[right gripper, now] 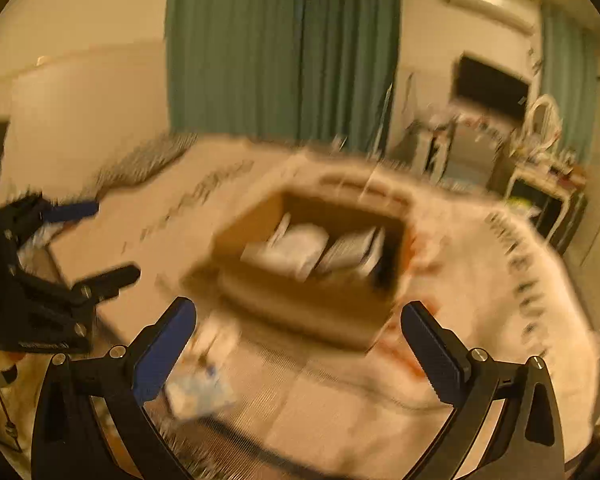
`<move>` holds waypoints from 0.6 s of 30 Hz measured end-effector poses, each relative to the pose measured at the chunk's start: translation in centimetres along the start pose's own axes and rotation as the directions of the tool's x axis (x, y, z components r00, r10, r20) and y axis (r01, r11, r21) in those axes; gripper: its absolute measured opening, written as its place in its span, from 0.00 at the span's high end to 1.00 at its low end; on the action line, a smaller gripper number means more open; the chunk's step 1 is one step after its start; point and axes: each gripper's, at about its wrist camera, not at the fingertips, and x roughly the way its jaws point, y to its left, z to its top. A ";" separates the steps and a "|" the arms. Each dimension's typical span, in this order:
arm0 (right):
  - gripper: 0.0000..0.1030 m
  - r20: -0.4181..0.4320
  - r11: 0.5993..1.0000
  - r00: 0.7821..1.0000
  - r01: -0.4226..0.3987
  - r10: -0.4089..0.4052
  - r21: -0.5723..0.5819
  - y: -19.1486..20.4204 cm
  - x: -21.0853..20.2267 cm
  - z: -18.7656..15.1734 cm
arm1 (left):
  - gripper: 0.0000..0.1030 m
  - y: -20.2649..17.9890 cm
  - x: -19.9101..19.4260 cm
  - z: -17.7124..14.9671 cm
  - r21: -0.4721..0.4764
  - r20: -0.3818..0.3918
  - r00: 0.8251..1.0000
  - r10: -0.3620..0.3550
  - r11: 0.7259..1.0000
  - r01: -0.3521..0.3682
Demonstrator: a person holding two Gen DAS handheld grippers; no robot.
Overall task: Organize soft objects
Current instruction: 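Lower the tissue pack and glove into the box and open both tools, then grasp the blue floral pad with right tool while left tool grasps the lace cloth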
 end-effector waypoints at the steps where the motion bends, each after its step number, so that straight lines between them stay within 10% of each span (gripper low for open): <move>1: 0.00 -0.036 1.000 0.999 -0.006 0.006 -0.004 0.7 1.3 -1.3 | 0.13 -0.1 0.3 -0.9 -0.004 -0.015 1.000 0.003 1.000 -0.003; 18: 0.00 -0.277 0.970 0.932 -0.242 0.233 0.000 7.6 11.0 -11.0 | 0.13 1.4 3.8 -6.9 -0.094 -0.142 0.990 -0.005 0.996 -0.008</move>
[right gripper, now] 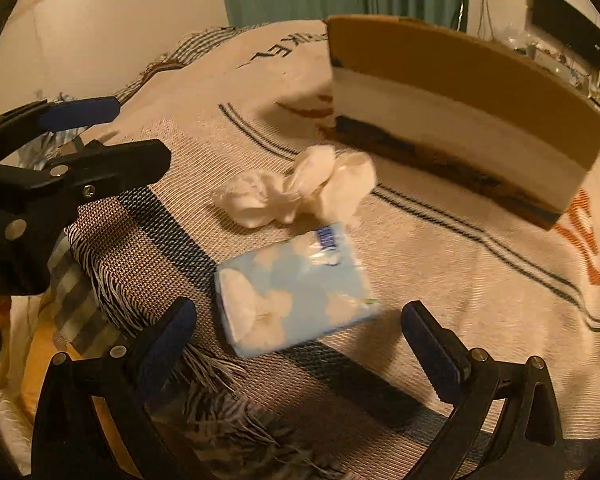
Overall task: Organize soft objects
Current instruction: 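Grasp the blue floral pad with right tool while left tool grasps the lace cloth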
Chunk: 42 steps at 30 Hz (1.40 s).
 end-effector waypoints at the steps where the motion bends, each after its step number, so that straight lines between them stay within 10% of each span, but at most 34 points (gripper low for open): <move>1: 0.02 -0.004 1.000 1.000 0.002 -0.002 -0.003 0.2 0.3 0.1 | 0.13 0.1 0.1 -0.1 -0.006 -0.003 1.000 -0.001 1.000 0.001; 6: 0.25 -0.018 0.999 0.999 0.048 -0.049 -0.016 0.1 0.4 0.0 | 0.13 -0.1 0.3 -0.2 -0.003 -0.012 1.000 -0.015 1.000 0.015; 28: 0.26 0.124 0.938 0.944 0.275 -0.305 0.213 -9.8 -8.1 0.6 | 0.15 -7.6 7.3 3.5 0.033 -0.136 0.987 -0.080 0.996 0.086; 38: 0.26 0.104 0.938 0.954 0.249 -0.280 0.239 -10.5 -6.3 -0.2 | 0.72 -6.9 8.9 2.3 -0.041 -0.158 0.982 -0.104 0.994 0.098; 42: 0.26 0.126 0.940 0.951 0.249 -0.283 0.233 -9.9 -6.9 -0.3 | 0.75 -6.5 7.6 2.0 -0.049 -0.130 0.986 -0.108 0.994 0.103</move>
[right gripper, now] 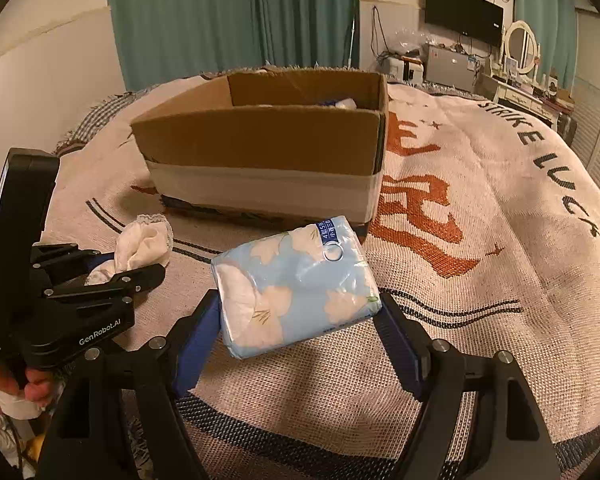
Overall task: Organize soft objects
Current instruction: 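Grasp the blue floral pad with right tool while left tool grasps the lace cloth, then place the blue pad and lace cloth into the box and release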
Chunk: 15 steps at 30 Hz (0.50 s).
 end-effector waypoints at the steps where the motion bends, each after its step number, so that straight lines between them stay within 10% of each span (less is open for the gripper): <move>1: 0.26 0.004 1.000 1.000 0.000 0.000 0.000 0.0 -0.2 0.0 | 0.75 0.0 -0.6 -0.1 0.000 0.011 1.000 0.002 1.000 -0.002; 15: 0.26 0.182 1.000 0.983 0.008 -0.004 -0.022 0.2 -7.3 5.4 | 0.75 -2.0 -10.2 5.6 0.102 0.281 0.959 0.013 0.994 -0.043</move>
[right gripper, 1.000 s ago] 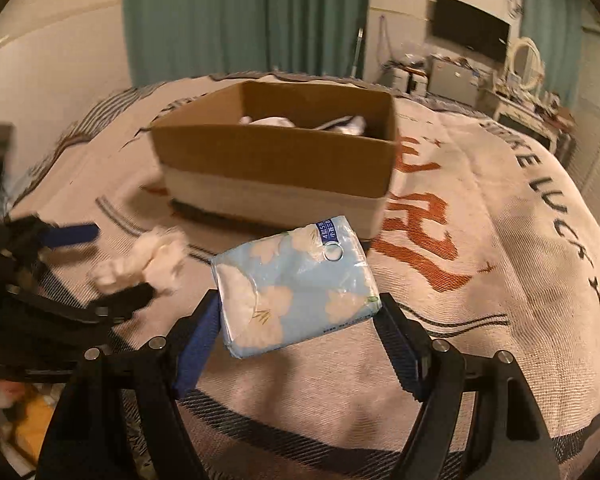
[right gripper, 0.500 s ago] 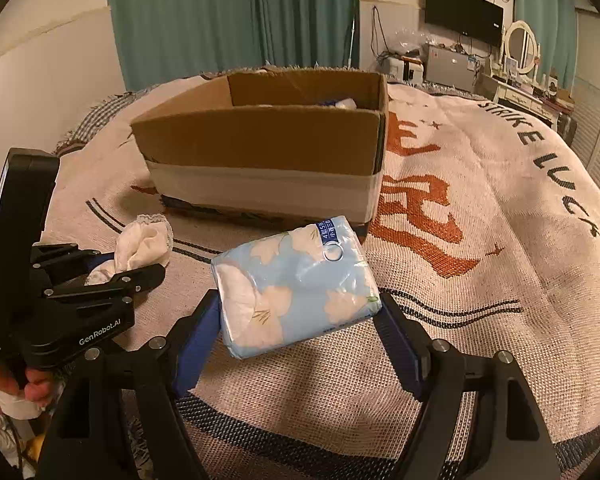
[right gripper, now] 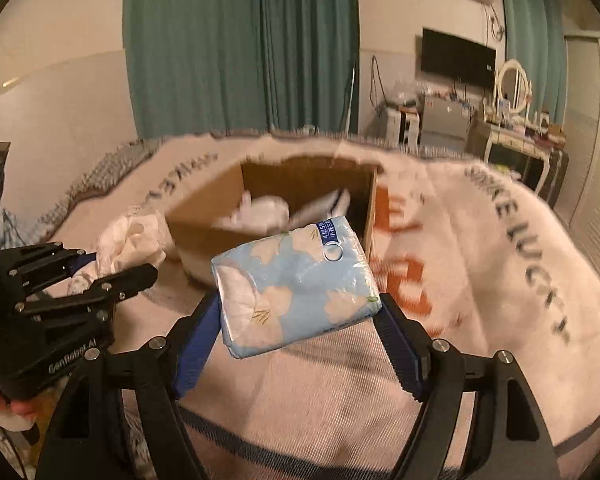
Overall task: Organize soft objects
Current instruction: 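Place the blue pad and lace cloth into the box and release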
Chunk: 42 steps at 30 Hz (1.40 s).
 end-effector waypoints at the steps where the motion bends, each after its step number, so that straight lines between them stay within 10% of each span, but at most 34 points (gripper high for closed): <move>1: 0.26 0.008 1.000 1.000 0.000 0.000 -0.009 0.0 -0.1 0.9 | 0.75 0.2 -0.1 0.8 0.004 0.015 1.000 0.000 1.000 0.000; 14: 0.26 0.067 0.999 0.997 -0.022 0.024 -0.029 -2.3 5.0 13.2 | 0.75 2.3 5.1 9.9 0.007 0.073 0.997 0.009 1.000 -0.009; 24: 0.25 -0.075 0.998 0.997 -0.033 0.037 0.055 -5.1 15.0 13.1 | 0.70 1.4 13.1 9.6 0.047 -0.065 0.998 0.009 0.999 -0.006; 27: 0.22 -0.115 0.997 0.993 -0.029 0.037 0.071 -5.4 16.5 12.3 | 0.51 1.3 14.4 8.9 0.047 -0.110 0.994 0.028 0.999 -0.023; 34: 0.13 -0.096 0.994 0.995 0.014 -0.004 0.107 -6.2 14.7 12.1 | 0.39 1.9 12.0 9.6 0.020 -0.072 0.996 0.056 0.998 -0.055; 40: 0.12 -0.003 0.996 0.999 0.045 -0.045 0.082 -5.5 7.3 14.2 | 0.38 2.6 4.0 11.9 0.010 0.087 0.993 0.082 0.997 -0.083; 42: 0.12 0.037 0.996 0.998 0.052 -0.055 0.073 -5.0 4.3 15.0 | 0.24 2.9 0.8 12.5 -0.004 0.150 0.985 0.091 0.996 -0.091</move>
